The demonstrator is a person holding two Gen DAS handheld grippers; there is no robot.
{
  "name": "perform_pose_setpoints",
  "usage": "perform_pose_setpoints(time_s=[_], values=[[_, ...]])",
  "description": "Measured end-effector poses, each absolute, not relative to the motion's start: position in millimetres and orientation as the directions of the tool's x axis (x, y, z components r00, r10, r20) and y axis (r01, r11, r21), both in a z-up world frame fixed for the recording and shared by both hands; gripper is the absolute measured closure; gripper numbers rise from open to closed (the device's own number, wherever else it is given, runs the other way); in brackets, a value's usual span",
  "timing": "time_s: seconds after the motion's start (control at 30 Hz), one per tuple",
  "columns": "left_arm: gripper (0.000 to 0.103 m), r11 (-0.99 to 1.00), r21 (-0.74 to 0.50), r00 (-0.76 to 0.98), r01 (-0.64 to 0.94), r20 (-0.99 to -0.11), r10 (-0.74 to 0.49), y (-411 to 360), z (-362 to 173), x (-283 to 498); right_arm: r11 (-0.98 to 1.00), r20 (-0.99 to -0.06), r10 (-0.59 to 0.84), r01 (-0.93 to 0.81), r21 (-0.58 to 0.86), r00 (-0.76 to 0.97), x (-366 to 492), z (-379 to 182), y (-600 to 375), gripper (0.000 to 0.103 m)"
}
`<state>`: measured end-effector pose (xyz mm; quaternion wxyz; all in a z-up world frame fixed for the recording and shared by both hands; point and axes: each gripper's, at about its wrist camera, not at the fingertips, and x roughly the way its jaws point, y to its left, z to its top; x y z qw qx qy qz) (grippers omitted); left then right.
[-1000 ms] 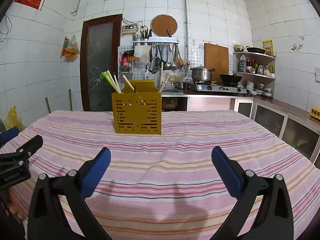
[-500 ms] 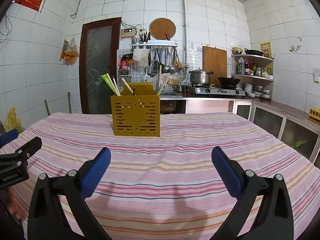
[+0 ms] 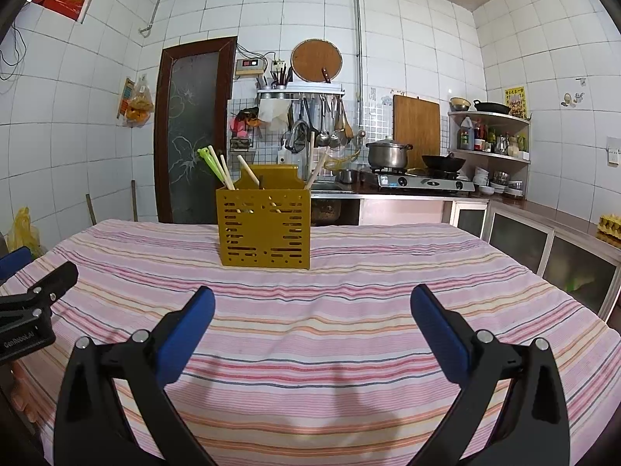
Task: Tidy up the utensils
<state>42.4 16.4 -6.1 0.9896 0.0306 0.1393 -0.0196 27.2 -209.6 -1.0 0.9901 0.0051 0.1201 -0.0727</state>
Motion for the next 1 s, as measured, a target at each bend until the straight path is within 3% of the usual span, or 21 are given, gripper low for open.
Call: perform_pose_setpoints(time_s=[1.0], values=[[0.005,0.993,0.03,0.957,0.113,-0.271,-0.101,18.5,-5.4,40.9,0.989,-0.218,-0.147,0.151,0.001,0.965,25.1,2.2,-211.4,0.005]])
